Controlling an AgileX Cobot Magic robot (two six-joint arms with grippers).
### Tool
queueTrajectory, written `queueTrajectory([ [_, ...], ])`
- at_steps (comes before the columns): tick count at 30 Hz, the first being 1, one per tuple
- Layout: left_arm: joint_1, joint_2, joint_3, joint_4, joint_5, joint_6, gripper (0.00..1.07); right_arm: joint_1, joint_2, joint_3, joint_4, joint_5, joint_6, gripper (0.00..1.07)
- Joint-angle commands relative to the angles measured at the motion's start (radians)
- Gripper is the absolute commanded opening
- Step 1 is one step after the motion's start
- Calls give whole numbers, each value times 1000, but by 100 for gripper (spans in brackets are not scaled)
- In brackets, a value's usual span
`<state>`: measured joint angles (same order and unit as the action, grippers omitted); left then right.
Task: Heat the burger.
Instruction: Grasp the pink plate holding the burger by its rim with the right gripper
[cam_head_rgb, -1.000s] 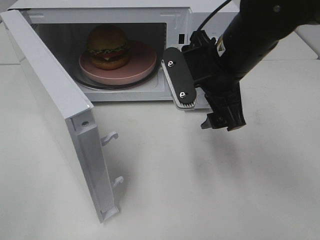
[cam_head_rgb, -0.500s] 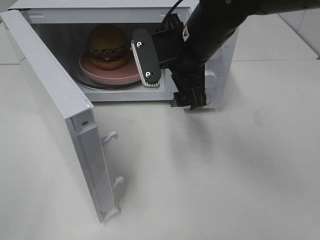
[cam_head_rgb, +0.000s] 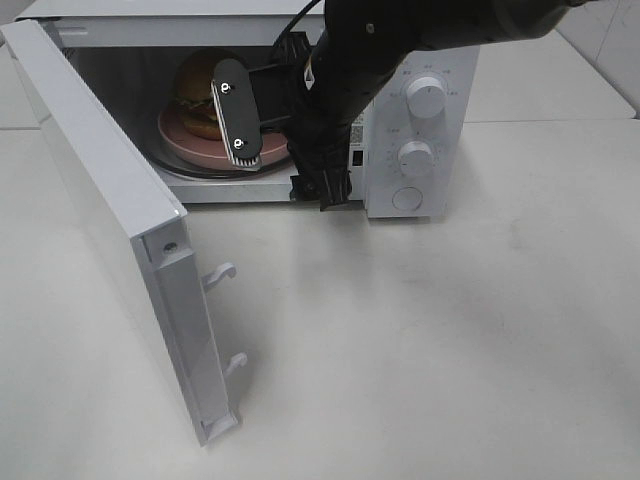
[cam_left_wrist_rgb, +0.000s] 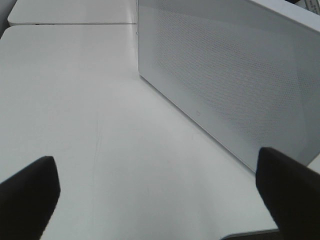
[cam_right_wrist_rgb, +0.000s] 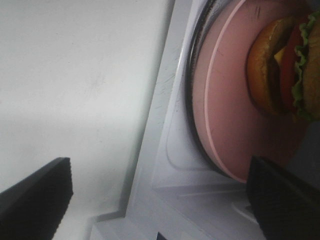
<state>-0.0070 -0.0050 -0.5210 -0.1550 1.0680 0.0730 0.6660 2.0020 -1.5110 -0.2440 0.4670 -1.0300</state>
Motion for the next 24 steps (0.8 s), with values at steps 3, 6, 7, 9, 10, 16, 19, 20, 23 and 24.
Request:
queueTrajectory([
  [3,2,-17,-1,-8,-10,-7,100,4,59,-72,-5,0,38,89],
  [6,2,-17,-1,-8,-10,-7,100,10,94,-104,-5,1,74,88],
  [7,2,-17,-1,-8,-10,-7,100,15,113,-129,-14,4,84,87],
  [9,2,-17,-1,-8,-10,-7,100,15,124,-142,-14,4,84,87],
  [10,2,-17,-1,-8,-10,-7,100,20,146,-166,-14,4,84,87],
  [16,2,-17,-1,-8,-10,-7,100,27,202,-236,-21,30,86,86],
  [19,2,-17,-1,-8,-10,-7,100,27,234,-279,-22,37,96,85],
  [20,2,-17,-1,-8,-10,-7,100,27,253,-302,-22,39,104,85],
  [23,2,-17,-1,-8,-10,-7,100,27,285,-341,-22,53,108,84],
  [24,2,-17,-1,-8,-10,-7,100,27,285,-341,-22,53,108,84],
])
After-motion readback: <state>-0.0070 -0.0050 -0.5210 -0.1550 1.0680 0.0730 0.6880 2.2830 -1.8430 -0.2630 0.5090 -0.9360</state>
